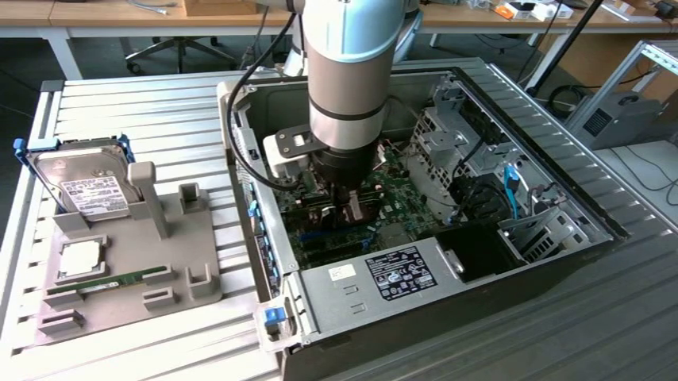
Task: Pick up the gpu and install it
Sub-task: 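Insert the gpu into the slot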
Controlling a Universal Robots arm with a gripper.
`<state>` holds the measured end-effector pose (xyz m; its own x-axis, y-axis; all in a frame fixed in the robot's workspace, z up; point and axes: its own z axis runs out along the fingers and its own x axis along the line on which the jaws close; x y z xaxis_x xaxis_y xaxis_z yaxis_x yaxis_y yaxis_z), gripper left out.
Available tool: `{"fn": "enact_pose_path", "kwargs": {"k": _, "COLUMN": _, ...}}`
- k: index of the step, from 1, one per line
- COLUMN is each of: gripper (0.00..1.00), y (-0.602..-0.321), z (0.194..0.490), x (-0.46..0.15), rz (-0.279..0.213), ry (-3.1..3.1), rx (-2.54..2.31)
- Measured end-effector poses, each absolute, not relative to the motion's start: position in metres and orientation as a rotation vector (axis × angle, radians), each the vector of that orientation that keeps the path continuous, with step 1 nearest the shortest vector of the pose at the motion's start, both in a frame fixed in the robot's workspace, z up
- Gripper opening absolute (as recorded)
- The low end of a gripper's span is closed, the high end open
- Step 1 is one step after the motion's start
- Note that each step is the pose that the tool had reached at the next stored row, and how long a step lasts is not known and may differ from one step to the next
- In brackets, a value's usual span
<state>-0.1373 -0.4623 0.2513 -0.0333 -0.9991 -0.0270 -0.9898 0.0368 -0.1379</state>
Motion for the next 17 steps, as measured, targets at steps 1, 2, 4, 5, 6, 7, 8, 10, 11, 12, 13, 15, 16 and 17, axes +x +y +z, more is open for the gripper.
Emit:
{"fn": "enact_pose_path", "kwargs": {"k": 1, "gripper": 0.27, "y": -0.4623, "z": 0.2512, "x": -0.1373, "rz": -0.122, "ry": 2.175, "rx": -2.100}}
{"fn": "enact_pose_path", "kwargs": {"k": 2, "gripper": 0.27, "y": -0.4623, "z": 0.2507, "x": -0.1373, "rz": -0.122, "ry": 2.175, "rx": -2.100}}
{"fn": "enact_pose_path", "kwargs": {"k": 4, "gripper": 0.27, "y": -0.4623, "z": 0.2507, "x": -0.1373, "rz": -0.122, "ry": 2.175, "rx": -2.100}}
{"fn": "enact_pose_path", "kwargs": {"k": 5, "gripper": 0.27, "y": -0.4623, "z": 0.2507, "x": -0.1373, "rz": -0.122, "ry": 2.175, "rx": -2.100}}
{"fn": "enact_pose_path", "kwargs": {"k": 6, "gripper": 0.27, "y": -0.4623, "z": 0.2506, "x": -0.1373, "rz": -0.122, "ry": 2.175, "rx": -2.100}}
{"fn": "enact_pose_path", "kwargs": {"k": 7, "gripper": 0.27, "y": -0.4623, "z": 0.2501, "x": -0.1374, "rz": -0.122, "ry": 2.175, "rx": -2.100}}
{"fn": "enact_pose_path", "kwargs": {"k": 8, "gripper": 0.27, "y": -0.4624, "z": 0.2498, "x": -0.1374, "rz": -0.123, "ry": 2.176, "rx": -2.100}}
{"fn": "enact_pose_path", "kwargs": {"k": 10, "gripper": 0.27, "y": -0.4623, "z": 0.2497, "x": -0.1374, "rz": -0.122, "ry": 2.175, "rx": -2.100}}
{"fn": "enact_pose_path", "kwargs": {"k": 11, "gripper": 0.27, "y": -0.4623, "z": 0.2496, "x": -0.1374, "rz": -0.122, "ry": 2.175, "rx": -2.100}}
{"fn": "enact_pose_path", "kwargs": {"k": 12, "gripper": 0.27, "y": -0.4623, "z": 0.2496, "x": -0.1374, "rz": -0.122, "ry": 2.175, "rx": -2.100}}
{"fn": "enact_pose_path", "kwargs": {"k": 13, "gripper": 0.27, "y": -0.4623, "z": 0.2497, "x": -0.1374, "rz": -0.122, "ry": 2.175, "rx": -2.100}}
{"fn": "enact_pose_path", "kwargs": {"k": 15, "gripper": 0.27, "y": -0.4623, "z": 0.2496, "x": -0.1374, "rz": -0.122, "ry": 2.175, "rx": -2.100}}
{"fn": "enact_pose_path", "kwargs": {"k": 16, "gripper": 0.27, "y": -0.4623, "z": 0.2496, "x": -0.1374, "rz": -0.122, "ry": 2.175, "rx": -2.100}}
{"fn": "enact_pose_path", "kwargs": {"k": 17, "gripper": 0.27, "y": -0.4623, "z": 0.2497, "x": -0.1374, "rz": -0.122, "ry": 2.175, "rx": -2.100}}
